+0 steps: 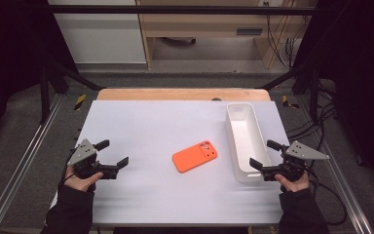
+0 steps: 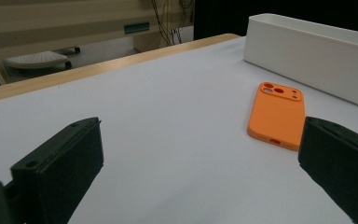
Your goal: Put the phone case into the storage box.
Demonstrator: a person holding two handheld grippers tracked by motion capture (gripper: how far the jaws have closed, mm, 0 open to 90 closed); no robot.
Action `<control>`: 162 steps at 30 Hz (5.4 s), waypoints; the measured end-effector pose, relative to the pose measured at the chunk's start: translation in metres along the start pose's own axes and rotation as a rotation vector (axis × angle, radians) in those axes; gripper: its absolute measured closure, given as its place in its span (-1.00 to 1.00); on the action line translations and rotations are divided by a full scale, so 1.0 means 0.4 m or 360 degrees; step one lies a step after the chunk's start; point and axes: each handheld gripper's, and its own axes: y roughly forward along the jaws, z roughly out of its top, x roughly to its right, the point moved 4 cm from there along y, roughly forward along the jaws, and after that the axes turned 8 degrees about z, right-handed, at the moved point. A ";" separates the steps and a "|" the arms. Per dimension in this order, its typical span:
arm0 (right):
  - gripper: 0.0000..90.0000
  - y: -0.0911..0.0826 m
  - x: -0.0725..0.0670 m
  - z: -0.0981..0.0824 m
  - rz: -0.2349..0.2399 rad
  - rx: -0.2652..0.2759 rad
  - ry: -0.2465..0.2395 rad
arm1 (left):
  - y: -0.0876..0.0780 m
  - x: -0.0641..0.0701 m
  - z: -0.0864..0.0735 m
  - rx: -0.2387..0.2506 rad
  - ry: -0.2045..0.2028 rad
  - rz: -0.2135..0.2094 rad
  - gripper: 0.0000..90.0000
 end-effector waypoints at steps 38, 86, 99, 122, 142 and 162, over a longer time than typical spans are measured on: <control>-0.99 -0.004 -0.004 0.002 0.0002 -0.0002 -0.0023 | 0.023 0.066 0.035 -0.0014 0.0070 -0.0044 -1.00; -0.99 -0.004 -0.007 0.002 0.0013 -0.0004 -0.0031 | 0.173 0.217 0.115 -0.0089 0.0202 -0.0209 -1.00; -0.99 -0.005 -0.007 0.002 0.0018 -0.0001 -0.0035 | 0.240 0.262 0.123 -0.0167 0.0255 -0.0267 -1.00; -0.99 -0.005 -0.007 0.003 0.0017 -0.0002 -0.0041 | 0.336 0.322 0.153 -0.0248 0.0319 -0.0344 -1.00; -0.99 -0.006 -0.007 0.003 0.0026 0.0003 -0.0042 | 0.411 0.347 0.160 -0.0342 0.0351 -0.0372 -1.00; -0.99 -0.004 -0.008 0.002 0.0027 -0.0001 -0.0043 | 0.471 0.352 0.128 -0.0456 0.0369 -0.0372 -1.00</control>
